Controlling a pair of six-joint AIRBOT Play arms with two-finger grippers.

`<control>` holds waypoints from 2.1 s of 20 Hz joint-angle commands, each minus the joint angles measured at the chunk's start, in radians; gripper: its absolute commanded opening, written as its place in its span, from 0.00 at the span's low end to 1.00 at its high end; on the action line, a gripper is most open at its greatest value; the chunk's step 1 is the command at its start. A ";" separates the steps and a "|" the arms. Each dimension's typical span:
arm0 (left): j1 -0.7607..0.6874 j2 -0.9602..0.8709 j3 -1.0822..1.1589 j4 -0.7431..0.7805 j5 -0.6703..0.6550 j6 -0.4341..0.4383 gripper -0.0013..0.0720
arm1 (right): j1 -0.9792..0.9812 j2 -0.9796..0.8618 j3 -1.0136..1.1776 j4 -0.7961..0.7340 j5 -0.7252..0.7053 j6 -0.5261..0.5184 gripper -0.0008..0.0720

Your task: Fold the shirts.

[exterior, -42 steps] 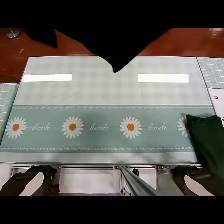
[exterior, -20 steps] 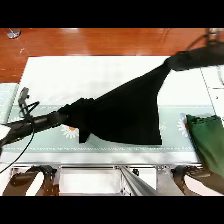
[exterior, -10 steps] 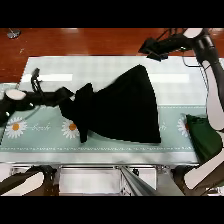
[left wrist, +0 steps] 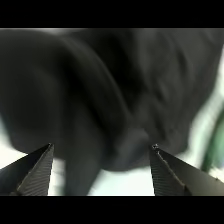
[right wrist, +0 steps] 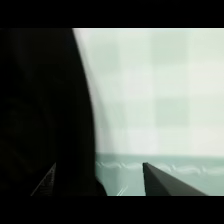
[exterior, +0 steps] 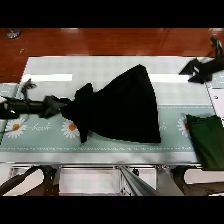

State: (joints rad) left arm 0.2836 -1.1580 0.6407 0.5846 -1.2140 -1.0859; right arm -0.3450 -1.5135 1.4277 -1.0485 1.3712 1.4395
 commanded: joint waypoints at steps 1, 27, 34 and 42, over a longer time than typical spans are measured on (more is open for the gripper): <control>-0.165 0.015 -0.146 -0.171 0.177 0.105 0.97 | -0.042 0.208 -0.416 0.047 -0.169 -0.092 0.87; -0.375 -0.161 0.009 -0.053 0.287 -0.004 0.04 | 0.325 0.170 -0.769 0.191 -0.199 -0.124 0.82; -0.239 -0.024 0.212 -0.056 0.183 -0.022 0.04 | 0.348 0.164 -0.311 0.113 -0.073 -0.111 0.05; -0.014 0.149 0.909 -0.072 0.177 -0.171 0.04 | 0.247 0.178 0.762 0.097 -0.036 0.024 0.05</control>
State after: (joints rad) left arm 0.1989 -1.0527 1.3144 0.5156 -1.0386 -1.2007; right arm -0.0727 -1.3453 1.8637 -0.9417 1.3125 1.4166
